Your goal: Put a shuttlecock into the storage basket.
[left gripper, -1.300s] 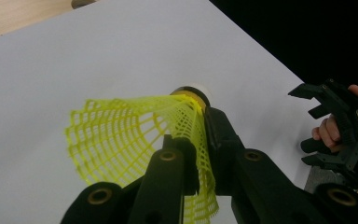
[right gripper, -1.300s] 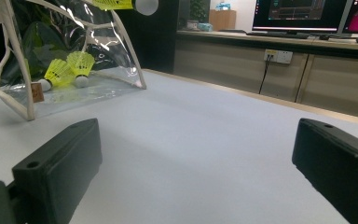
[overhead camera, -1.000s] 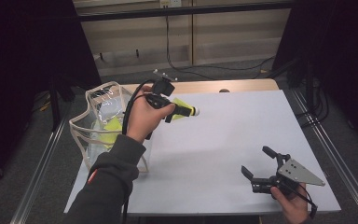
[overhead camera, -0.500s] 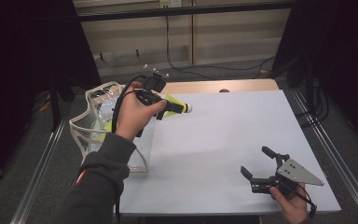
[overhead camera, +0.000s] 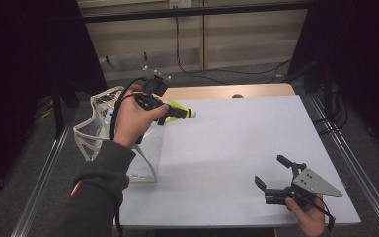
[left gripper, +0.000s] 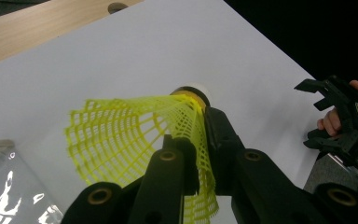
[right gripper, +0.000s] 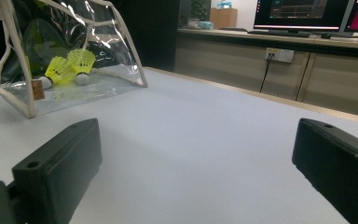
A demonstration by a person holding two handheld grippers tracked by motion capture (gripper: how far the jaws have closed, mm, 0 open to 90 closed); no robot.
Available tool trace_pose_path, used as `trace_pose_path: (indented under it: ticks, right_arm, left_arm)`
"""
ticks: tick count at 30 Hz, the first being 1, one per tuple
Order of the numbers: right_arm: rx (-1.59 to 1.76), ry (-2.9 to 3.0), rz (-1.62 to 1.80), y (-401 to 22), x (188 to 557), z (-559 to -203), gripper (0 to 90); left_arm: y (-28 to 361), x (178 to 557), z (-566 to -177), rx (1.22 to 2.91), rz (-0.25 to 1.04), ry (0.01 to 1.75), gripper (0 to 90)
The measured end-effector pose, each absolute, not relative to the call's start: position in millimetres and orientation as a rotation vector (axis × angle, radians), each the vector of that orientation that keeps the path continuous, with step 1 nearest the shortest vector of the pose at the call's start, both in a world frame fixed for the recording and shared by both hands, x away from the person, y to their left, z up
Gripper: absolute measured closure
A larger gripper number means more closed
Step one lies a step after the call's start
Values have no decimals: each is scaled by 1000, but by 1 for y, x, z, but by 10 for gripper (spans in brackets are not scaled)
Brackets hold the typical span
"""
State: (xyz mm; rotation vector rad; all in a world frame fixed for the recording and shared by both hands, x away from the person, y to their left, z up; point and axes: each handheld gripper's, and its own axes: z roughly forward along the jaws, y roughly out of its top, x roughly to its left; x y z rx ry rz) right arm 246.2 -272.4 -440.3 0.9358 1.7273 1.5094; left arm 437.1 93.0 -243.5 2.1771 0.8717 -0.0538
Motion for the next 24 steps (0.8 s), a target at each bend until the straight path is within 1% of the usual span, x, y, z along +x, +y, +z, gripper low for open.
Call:
trace_pose_path:
  ticks: [24]
  right_arm:
    - [938,1725,1513,-272,246,-440,11]
  left_arm:
    - [105,435,-232,2173,-23,877,850]
